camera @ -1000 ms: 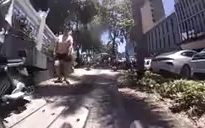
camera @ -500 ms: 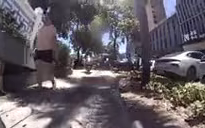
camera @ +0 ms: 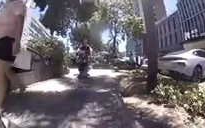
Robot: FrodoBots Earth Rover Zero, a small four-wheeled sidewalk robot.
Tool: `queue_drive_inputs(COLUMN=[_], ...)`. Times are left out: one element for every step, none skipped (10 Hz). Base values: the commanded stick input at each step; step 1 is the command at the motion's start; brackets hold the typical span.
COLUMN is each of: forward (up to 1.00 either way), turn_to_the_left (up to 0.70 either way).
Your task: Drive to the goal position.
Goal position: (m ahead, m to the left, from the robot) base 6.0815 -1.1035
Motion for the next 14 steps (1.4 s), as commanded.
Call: queue_drive_inputs(forward=[0.7,0.7,0.7,0.7,0.7,0.7,0.7,0.7,0.7,0.7,0.7,0.7,0.7,0.7], turn_to_the_left=[0.0,0.0,0.0,0.0,0.0,0.0,0.0,0.0,0.0,0.0,0.02,0.14,0.09,0.0])
